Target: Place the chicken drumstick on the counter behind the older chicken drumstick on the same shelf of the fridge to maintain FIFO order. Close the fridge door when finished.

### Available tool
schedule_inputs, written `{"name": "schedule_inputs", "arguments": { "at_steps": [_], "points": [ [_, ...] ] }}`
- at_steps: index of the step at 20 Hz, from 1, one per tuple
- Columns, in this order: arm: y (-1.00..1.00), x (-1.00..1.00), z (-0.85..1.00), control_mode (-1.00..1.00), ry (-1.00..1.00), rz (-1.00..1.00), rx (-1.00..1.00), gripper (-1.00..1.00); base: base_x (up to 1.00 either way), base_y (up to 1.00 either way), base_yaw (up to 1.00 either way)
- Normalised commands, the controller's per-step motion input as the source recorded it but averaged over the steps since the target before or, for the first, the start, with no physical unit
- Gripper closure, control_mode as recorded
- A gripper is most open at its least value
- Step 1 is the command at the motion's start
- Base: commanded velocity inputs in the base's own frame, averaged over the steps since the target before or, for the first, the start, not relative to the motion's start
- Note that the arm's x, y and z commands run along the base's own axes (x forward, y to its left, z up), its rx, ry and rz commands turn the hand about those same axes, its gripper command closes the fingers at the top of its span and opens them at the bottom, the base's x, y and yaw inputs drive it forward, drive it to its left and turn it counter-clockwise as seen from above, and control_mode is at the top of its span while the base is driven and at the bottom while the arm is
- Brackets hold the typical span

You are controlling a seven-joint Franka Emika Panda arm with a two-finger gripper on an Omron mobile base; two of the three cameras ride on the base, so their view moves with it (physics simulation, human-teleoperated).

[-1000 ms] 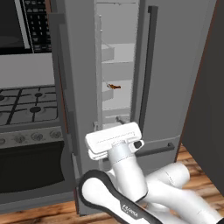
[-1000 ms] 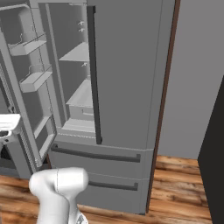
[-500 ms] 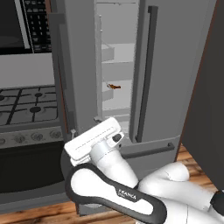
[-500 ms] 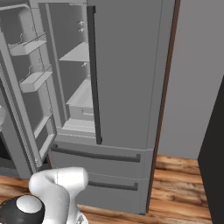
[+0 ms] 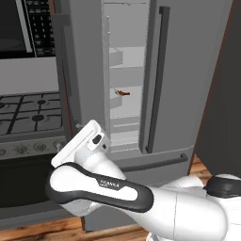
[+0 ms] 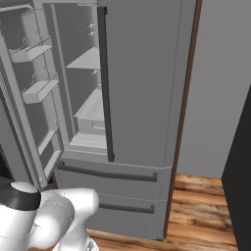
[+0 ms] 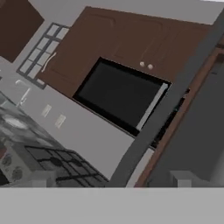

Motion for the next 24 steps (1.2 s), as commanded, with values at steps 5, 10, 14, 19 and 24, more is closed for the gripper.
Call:
{"name": "schedule_inputs", "arguments": {
  "at_steps": [5,10,14,19,24],
  "points": [
    [0.87,0.00,-0.26,-1.00,0.04,-0.24,-0.23,-1.00,0.00,0.00,0.00],
    [0.69,0.00,-0.29,-1.00,0.03,-0.32,-0.20,-1.00,0.00,0.00,0.00],
    [0.51,0.00,-0.30,-1.00,0.00,-0.40,-0.16,-1.00,0.00,0.00,0.00],
    [0.24,0.01,-0.18,-1.00,0.00,-0.43,-0.09,-1.00,0.00,0.00,0.00],
    [-0.33,0.00,-0.03,-1.00,0.00,-0.42,0.00,-1.00,0.00,0.00,0.00]
  ]
}}
